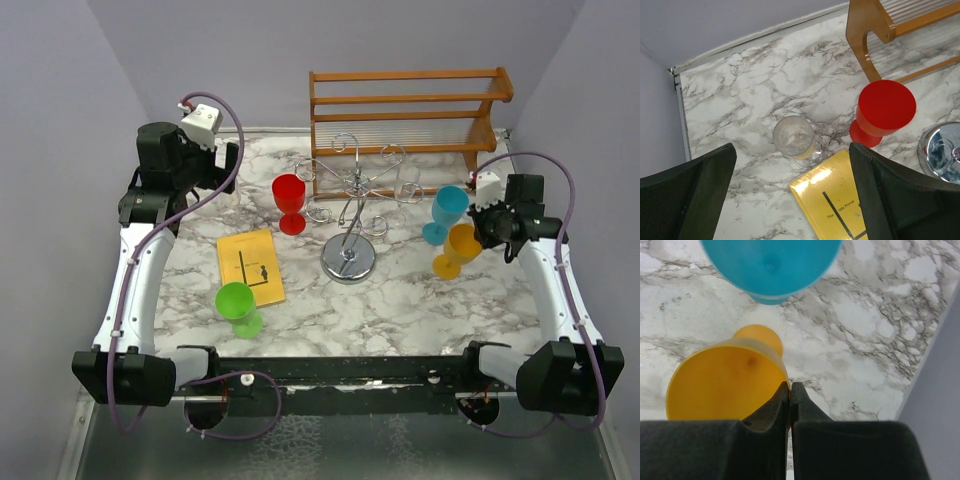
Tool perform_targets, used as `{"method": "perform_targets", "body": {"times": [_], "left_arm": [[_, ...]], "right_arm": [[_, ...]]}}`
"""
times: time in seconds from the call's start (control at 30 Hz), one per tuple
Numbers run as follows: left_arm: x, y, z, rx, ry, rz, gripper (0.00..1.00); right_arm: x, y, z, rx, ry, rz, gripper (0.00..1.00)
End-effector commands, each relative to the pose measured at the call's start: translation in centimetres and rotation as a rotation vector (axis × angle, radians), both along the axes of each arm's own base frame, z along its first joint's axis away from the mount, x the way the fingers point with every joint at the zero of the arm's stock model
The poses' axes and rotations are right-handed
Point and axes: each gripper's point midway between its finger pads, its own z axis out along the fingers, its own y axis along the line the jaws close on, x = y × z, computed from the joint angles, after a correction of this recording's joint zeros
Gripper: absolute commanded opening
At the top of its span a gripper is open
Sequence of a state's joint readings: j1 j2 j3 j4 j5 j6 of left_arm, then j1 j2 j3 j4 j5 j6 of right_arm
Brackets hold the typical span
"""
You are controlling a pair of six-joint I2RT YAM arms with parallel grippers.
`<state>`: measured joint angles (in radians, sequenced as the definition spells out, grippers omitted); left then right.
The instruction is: Place the wine glass upside down on the wine glass rack
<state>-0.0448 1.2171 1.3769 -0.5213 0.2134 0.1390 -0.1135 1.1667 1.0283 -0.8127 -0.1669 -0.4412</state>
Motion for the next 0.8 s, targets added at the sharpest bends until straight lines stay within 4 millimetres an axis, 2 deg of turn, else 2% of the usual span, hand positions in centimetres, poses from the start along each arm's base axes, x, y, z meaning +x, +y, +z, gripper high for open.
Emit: {"method": "perform_targets", "body": {"times": [0.0, 0.1, 0.17, 0.3, 0.4, 0.5, 0.6, 0.77], "left_arm": [[0.0, 0.3, 0.6, 0.037, 0.007, -0.014, 0.99], [0.1, 0.2, 0.3, 0.046, 0.029, -0.025, 0.99], [0.2, 0.3, 0.2, 0.052, 0.037, -0.021, 0.99], [0.5, 0.4, 0.1, 0.048, 0.040, -0.011, 0.99], [0.7, 0.0, 0.4, 0.030, 0.037, -0.013, 0.99], [1.1, -0.6, 1.3, 0.021, 0.026, -0.031, 0.99], [1.6, -1.3, 2.7, 0.012, 0.006, -0.057, 0.99], [2.6, -3.3, 5.8, -0.047, -0.043, -0.138, 0.99]], "right_arm": [[-0.9, -4.9, 1.8, -0.194, -0.073, -0.159, 0.01], [-1.6, -8.0, 3.7, -0.299, -0.126, -0.276, 0.01], [-1.7, -9.1, 5.2, -0.334, -0.165, -0.323, 0.01], [-0.8, -10.0, 8.0, -0.368, -0.238, -0.353, 0.01], [0.9, -9.9, 11.6, -0.384, -0.354, -0.321, 0.01], [2.5, -9.5, 16.4, -0.382, -0.467, -0.281, 0.01], [4.3, -8.1, 20.8, -0.324, -0.556, -0.214, 0.01], [7.5, -3.6, 28.2, -0.076, -0.713, -0.083, 0.01]]}}
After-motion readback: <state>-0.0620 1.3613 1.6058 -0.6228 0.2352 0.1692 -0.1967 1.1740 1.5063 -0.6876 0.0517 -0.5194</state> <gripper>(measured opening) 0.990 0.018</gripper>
